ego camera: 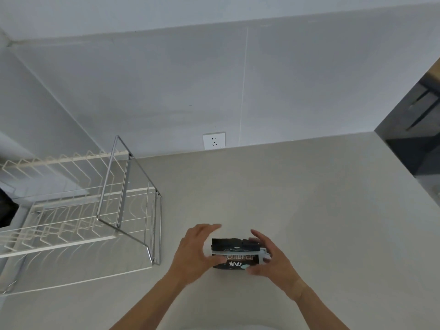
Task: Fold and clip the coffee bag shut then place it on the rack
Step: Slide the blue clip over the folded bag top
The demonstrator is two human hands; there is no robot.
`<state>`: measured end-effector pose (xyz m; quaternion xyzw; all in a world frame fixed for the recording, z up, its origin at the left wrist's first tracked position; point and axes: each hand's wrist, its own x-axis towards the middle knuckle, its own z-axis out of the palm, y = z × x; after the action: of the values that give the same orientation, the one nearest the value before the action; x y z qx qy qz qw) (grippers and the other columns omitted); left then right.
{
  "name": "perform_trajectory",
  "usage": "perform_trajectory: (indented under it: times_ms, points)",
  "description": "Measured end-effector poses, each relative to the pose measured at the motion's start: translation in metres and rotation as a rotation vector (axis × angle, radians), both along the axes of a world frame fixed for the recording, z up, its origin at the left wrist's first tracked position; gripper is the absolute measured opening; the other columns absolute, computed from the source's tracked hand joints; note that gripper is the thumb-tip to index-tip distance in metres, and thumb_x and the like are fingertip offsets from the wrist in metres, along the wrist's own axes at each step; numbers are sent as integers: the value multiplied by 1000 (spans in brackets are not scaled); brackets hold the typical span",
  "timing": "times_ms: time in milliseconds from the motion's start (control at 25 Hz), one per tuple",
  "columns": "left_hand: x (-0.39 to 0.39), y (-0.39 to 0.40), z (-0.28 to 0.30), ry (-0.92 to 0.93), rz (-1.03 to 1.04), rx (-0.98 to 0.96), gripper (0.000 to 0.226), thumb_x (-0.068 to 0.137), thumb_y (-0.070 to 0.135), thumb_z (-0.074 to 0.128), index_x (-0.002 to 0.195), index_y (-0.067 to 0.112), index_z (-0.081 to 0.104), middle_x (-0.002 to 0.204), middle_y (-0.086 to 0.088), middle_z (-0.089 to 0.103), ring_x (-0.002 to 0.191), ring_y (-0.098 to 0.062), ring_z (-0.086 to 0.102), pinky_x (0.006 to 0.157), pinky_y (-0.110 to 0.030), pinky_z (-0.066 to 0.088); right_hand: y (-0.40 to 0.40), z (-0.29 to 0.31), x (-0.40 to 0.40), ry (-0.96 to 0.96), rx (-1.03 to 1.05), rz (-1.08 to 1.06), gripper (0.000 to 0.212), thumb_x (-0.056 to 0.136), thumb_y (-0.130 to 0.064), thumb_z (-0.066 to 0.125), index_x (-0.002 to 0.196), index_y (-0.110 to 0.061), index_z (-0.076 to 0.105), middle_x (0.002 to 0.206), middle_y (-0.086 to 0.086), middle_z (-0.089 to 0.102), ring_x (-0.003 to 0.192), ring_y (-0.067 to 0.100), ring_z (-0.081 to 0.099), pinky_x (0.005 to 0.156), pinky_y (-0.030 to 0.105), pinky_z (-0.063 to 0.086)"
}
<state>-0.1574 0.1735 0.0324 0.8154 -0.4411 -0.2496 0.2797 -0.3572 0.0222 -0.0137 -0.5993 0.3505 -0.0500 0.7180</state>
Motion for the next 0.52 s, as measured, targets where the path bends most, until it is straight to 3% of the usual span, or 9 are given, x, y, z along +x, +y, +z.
perform_trajectory:
  times_ms: [120, 280, 440, 520]
  points:
    - [7, 24, -15, 201, 61, 163, 99, 59, 45, 85, 140, 52, 30, 134, 23, 42, 126, -4, 35, 107, -35, 33, 2, -9, -8, 106, -65, 17, 95, 56, -3, 89, 131, -45, 49, 127, -12, 60, 117, 9, 56, 97, 35, 49]
    - [0, 28, -33, 238, 39, 323, 103, 57, 47, 85, 143, 47, 28, 139, 16, 49, 129, -14, 41, 108, -38, 36, 2, -15, -7, 132, -55, 13, 87, 53, -6, 90, 125, -42, 56, 124, -2, 64, 118, 16, 56, 99, 47, 51]
    - [-5, 7, -38, 182, 76, 325, 93, 57, 45, 81, 138, 45, 36, 133, 12, 56, 129, -21, 41, 107, -46, 34, 1, -18, 0, 157, -141, 31, 80, 56, -6, 88, 118, -45, 58, 121, -9, 68, 116, 12, 59, 89, 24, 53]
    - [-3, -1, -37, 196, 96, 328, 84, 59, 41, 81, 133, 43, 43, 128, 10, 60, 126, -24, 47, 105, -48, 37, 0, -21, 1, 190, -160, 9, 76, 57, -4, 88, 116, -44, 59, 118, -8, 68, 113, 14, 60, 88, 24, 52]
